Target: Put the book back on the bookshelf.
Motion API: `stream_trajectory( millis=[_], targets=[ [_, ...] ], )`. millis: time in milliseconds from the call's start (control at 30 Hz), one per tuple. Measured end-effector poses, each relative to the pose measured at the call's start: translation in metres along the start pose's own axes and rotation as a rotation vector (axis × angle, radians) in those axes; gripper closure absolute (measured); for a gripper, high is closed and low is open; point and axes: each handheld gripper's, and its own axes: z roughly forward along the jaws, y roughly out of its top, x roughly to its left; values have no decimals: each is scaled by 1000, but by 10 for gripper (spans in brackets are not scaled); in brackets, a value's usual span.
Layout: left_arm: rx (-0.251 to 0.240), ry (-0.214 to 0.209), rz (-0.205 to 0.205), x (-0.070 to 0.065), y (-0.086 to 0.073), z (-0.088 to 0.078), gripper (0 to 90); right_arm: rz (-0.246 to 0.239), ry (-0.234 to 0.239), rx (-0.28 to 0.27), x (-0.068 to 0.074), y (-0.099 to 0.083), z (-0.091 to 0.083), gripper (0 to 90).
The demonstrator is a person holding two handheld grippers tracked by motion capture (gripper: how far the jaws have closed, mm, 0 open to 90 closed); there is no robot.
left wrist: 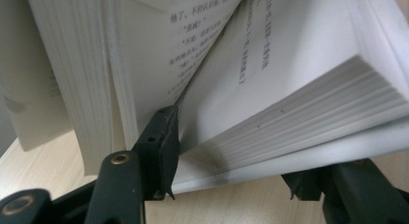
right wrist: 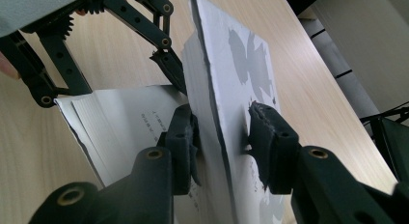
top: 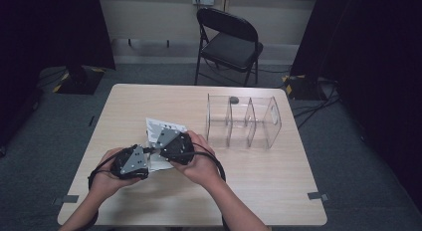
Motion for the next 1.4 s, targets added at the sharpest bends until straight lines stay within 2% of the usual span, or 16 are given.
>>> stream_trajectory(
  millis=[133,233,433,533,567,633,667,767,833,900,933,1033,1133,1200,1367,1400],
  targets=[
    [-10,1,-6,0,2,-4,477,0,16,-1,-2,2,-3,629],
    [4,-2,11,1,4,-4,487,0,23,3,-1,2,-3,624],
    [14,-4,-8,3,5,-7,523,-5,55,5,0,5,-1,581],
    [14,-8,-31,6,7,-11,549,4,68,-23,1,6,-1,553],
    [20,-9,-17,7,7,-12,552,20,72,-31,1,6,-2,540],
    [26,-2,-13,6,8,-12,559,59,102,-60,-2,6,-4,464],
    [28,0,-13,7,9,-12,561,66,100,-63,-3,7,-5,397],
    [25,6,-22,8,9,-12,568,72,79,-66,-6,7,-13,320],
    [22,2,-39,9,9,-13,575,74,72,-83,-9,2,-19,294],
    [25,5,-37,10,10,-15,588,119,75,-117,-13,-5,-26,280],
    [27,3,-45,11,11,-17,600,140,84,-118,-14,-9,-29,280],
    [27,2,-63,15,13,-21,622,138,63,-104,-14,-22,-37,258],
    [33,-2,-57,16,14,-22,629,154,31,-120,-14,-36,-46,219],
    [44,-1,-48,17,16,-22,633,195,28,-144,-16,-44,-52,219],
    [50,-2,-42,19,18,-22,642,225,13,-112,-19,-64,-55,213],
    [52,-8,-58,18,18,-22,642,224,16,-101,-19,-68,-53,212]
  ],
)
